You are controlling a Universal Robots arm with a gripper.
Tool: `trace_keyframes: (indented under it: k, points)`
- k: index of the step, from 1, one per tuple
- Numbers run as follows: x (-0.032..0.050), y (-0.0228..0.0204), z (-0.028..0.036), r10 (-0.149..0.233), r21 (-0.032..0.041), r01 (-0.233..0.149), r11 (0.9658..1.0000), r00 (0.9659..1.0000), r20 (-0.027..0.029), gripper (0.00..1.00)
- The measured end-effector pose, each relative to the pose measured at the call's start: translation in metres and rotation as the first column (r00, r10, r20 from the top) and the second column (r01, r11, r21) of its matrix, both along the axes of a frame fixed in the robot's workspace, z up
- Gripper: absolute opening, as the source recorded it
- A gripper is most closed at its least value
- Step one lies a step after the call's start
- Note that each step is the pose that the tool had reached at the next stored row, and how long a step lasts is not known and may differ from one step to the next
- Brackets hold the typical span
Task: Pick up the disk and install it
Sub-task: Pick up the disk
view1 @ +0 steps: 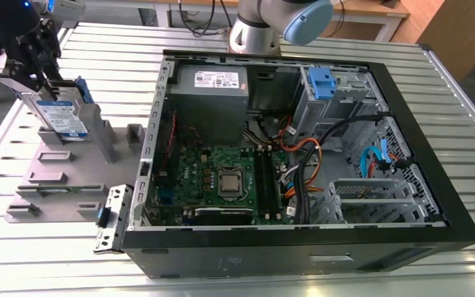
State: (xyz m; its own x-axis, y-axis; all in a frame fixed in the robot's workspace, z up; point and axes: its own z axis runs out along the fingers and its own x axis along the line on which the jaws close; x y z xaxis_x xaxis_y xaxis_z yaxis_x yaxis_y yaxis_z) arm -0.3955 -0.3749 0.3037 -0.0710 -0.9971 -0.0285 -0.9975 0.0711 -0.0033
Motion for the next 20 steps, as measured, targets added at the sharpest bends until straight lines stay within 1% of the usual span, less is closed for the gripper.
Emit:
trace_keyframes:
  k: [5,8,9,15,20]
  points:
    - [0.0000,0.0000,0.0001,0.000,0.0001,0.000,1.0000,1.0000,0.0000,0.42]
    - [-0.0002,0.0000,0.0002,0.002,0.0056,-0.002,1.0000,1.0000,-0.0003,0.42]
    - [-0.0005,0.0001,0.0001,0.002,0.0062,-0.002,1.0000,1.0000,-0.0002,0.42]
    - [-0.0049,0.0004,-0.0002,0.002,0.0063,-0.002,1.0000,1.0000,-0.0001,0.42]
    - [-0.0058,0.0004,-0.0002,0.002,0.0064,-0.002,1.0000,1.0000,-0.0001,0.42]
